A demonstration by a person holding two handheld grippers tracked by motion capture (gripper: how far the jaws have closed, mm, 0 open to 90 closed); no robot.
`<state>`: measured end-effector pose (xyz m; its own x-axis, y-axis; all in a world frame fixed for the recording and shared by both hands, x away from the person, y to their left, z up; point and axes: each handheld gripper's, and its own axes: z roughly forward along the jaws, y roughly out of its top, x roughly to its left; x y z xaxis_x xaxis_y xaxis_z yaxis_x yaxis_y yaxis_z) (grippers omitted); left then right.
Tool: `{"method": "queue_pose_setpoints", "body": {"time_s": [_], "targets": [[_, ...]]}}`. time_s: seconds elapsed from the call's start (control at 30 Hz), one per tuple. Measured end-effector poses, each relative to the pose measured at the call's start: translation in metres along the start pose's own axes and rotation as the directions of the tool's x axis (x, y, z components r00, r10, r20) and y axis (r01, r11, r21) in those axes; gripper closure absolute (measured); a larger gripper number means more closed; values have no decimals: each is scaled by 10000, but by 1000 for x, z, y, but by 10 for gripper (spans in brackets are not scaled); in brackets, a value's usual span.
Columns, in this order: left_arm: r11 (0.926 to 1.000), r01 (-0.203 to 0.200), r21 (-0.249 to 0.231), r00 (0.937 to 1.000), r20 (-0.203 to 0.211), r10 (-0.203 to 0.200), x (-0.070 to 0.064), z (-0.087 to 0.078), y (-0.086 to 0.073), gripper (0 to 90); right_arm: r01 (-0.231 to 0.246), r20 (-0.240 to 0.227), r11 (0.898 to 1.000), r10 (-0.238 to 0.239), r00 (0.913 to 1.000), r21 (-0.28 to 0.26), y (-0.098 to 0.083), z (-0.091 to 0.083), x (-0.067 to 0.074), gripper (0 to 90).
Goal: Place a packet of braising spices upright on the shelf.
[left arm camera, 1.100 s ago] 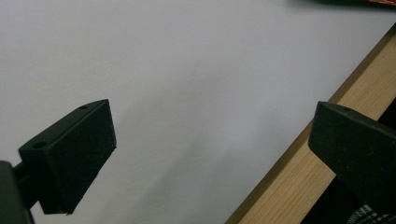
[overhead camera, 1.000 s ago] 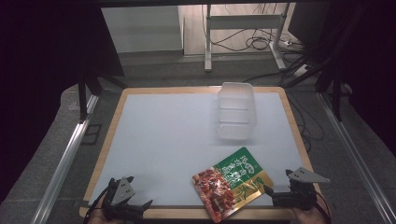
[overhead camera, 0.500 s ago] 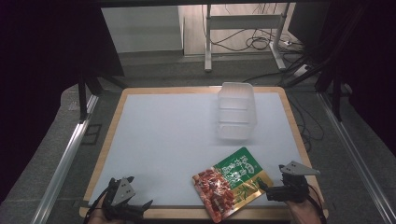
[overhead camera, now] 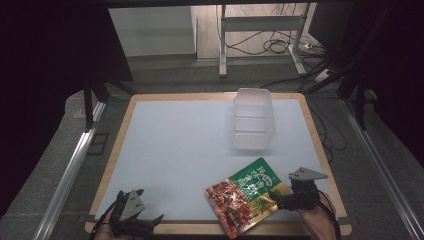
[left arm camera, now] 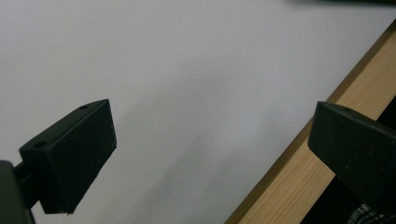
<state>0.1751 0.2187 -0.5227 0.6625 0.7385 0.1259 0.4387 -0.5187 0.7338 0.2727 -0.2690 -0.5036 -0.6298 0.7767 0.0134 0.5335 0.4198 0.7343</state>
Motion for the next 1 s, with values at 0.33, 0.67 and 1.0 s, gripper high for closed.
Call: {"method": "queue_pose_setpoints", "body": {"time_s": [0.33, 0.67, 1.0], "targets": [[10000, -58, 14, 10000, 2, 58, 0, 0, 0, 12, 131, -432, 9982, -106, 9990, 586, 6, 18, 2, 22], [10000, -77, 30, 10000, 1, 77, -1, 1, 0, 13, -40, -934, 9953, 131, 9955, 964, 15, 29, -8, 315], [9999, -91, 46, 10000, -1, 91, -1, 1, 0, 14, 867, -855, 9909, -780, 9933, 1029, 28, 29, 8, 655]]}}
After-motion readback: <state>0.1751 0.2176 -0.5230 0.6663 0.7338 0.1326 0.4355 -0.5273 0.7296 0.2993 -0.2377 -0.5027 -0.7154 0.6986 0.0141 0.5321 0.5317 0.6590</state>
